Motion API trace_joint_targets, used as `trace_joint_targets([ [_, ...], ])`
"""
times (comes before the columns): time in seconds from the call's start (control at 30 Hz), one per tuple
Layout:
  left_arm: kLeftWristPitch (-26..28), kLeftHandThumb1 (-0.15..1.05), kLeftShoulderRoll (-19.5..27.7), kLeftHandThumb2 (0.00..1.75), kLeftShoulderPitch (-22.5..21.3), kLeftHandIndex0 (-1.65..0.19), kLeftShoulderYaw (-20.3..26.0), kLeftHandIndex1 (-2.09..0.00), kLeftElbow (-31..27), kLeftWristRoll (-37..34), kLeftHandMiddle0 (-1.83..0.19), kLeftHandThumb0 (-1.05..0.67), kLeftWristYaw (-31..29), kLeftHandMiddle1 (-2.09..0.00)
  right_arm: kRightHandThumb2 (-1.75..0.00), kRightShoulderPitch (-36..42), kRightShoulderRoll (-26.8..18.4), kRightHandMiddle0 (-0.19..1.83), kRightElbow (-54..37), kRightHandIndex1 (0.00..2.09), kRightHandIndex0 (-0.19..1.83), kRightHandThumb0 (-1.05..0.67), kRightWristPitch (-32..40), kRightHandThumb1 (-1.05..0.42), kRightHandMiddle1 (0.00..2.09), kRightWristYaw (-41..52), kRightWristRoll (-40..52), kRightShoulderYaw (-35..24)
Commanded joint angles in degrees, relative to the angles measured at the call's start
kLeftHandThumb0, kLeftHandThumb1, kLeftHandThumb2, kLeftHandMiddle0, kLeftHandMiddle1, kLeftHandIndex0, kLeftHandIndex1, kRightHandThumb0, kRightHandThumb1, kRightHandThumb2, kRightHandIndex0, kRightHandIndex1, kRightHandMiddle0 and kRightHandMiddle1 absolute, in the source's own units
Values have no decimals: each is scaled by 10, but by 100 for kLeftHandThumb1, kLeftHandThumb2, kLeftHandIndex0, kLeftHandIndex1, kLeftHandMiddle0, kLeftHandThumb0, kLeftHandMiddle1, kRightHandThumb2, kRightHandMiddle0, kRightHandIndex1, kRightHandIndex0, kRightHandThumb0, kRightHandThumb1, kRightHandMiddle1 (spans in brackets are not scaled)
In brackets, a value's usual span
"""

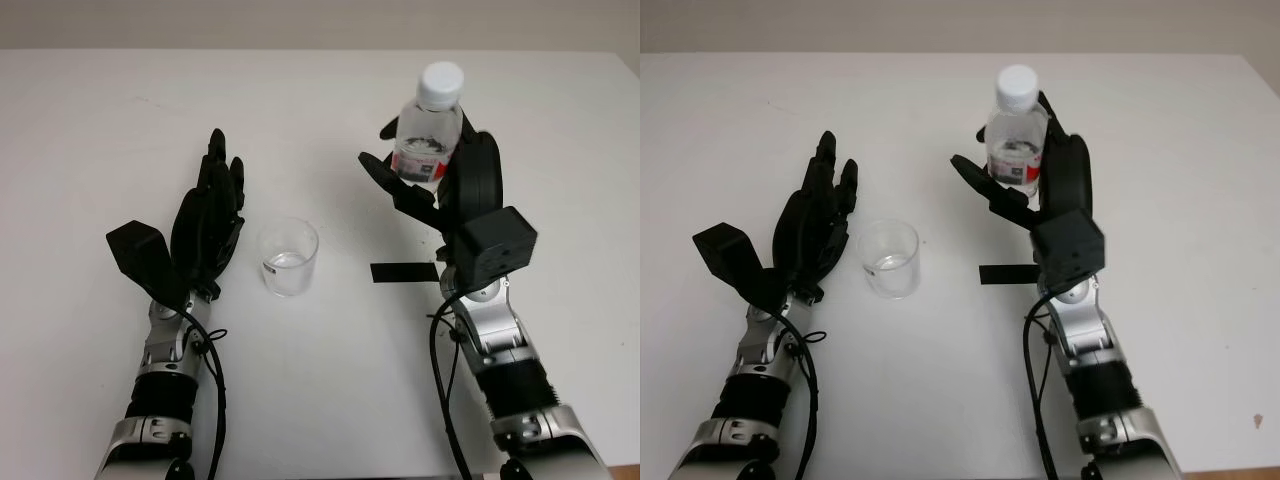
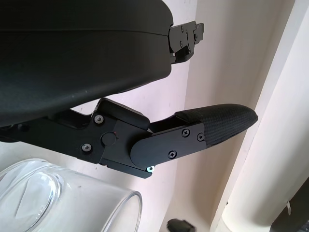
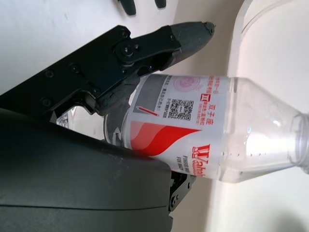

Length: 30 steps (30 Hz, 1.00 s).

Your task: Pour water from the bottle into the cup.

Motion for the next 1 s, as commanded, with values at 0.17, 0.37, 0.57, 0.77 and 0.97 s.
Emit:
trace_joint_targets([
  [0.17,10,105,0,70,16,19,0,-3,11,-3,17,-86,-5,-5,-36,40,27,95,-179,209,123,-43,211,-105,209,10,81,-52],
  [0.37,13,105,1,69,15,19,0,-2,10,-5,18,-86,-9,-5,-38,46,33,89,-214,209,124,-42,297,-105,209,17,91,-69],
  [0.57,20,105,3,69,19,19,-1,-2,1,-3,17,-86,-4,-5,-39,53,36,95,-209,209,132,-42,326,-105,209,26,76,-67],
  [0.77,19,105,4,70,19,19,-1,-2,1,-2,18,-86,-4,-5,-36,60,40,86,-182,209,134,-46,318,-105,209,28,37,-56],
  [0.97,18,105,3,69,20,19,0,-3,0,-2,17,-85,-3,-5,-40,72,40,90,-147,209,133,-46,269,-105,209,53,5,-42],
])
